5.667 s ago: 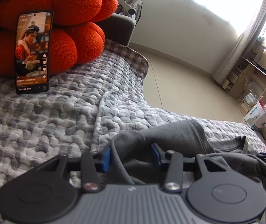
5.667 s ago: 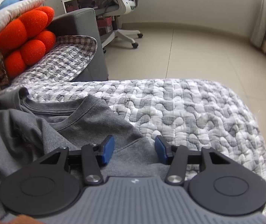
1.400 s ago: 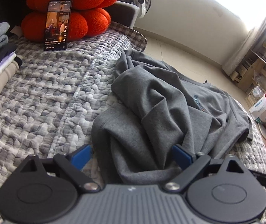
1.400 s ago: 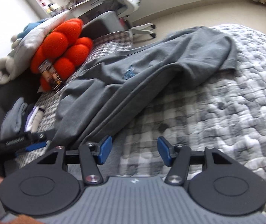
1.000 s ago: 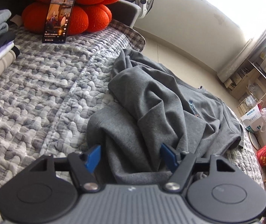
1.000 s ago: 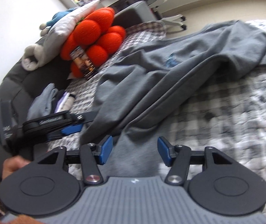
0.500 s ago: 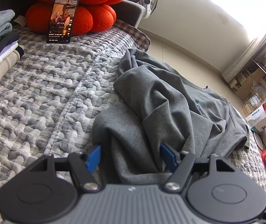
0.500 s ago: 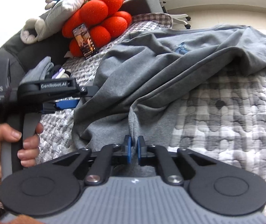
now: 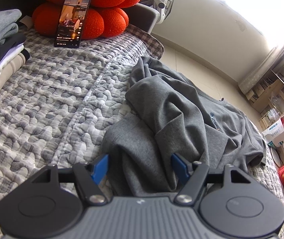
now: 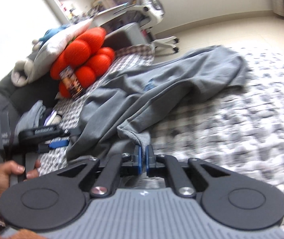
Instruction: Fold clothes
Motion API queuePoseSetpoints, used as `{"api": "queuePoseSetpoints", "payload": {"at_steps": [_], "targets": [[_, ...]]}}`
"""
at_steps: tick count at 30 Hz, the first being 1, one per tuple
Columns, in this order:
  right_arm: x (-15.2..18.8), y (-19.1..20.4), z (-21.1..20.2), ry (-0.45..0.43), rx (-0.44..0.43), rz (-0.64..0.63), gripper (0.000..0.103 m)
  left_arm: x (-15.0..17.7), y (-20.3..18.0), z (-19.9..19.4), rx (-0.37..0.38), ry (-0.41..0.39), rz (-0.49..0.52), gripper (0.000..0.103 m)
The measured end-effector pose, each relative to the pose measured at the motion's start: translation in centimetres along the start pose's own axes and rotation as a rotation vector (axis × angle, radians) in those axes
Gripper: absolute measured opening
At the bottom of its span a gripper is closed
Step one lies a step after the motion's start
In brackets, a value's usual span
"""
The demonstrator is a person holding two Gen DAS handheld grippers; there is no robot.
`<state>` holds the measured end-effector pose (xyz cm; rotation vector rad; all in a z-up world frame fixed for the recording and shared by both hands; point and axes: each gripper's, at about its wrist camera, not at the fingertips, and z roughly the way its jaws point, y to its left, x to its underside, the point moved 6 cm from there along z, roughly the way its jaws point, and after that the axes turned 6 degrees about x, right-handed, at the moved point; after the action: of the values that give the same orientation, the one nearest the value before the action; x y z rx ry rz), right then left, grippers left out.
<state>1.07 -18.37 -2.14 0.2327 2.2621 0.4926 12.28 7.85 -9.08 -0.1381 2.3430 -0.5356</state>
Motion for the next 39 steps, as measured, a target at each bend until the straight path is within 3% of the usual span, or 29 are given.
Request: {"api": "queuePoseSetpoints", "payload": {"at_steps": [8,14,23,31,39], "targets": [[-1.2,-4.0,-2.0,-0.052,0.041,0.088,0.005,0.0,-0.1,0.0,0.010,-0.008,-0.008,0.069],[-2.6,-7.6,-2.7,-0.096,0.121,0.141,0.005,0.0,-0.3,0.1,0.053,-0.017,-0.024,0.066],[-4.4,-13.9,-0.8,-0.076,0.226,0.283,0.005,0.1,-0.6,0.2,0.076,-0.020,-0.028,0.065],[-5.6,-16.0,1.4,-0.124,0.324,0.285,0.004,-0.3,0.1,-0.3,0.043,-0.058,-0.023,0.063],[-5.4,-15.9,2.4,-0.144,0.348,0.252,0.007,-0.3,1.1,0.1,0.042,-0.036,-0.068,0.061]]}}
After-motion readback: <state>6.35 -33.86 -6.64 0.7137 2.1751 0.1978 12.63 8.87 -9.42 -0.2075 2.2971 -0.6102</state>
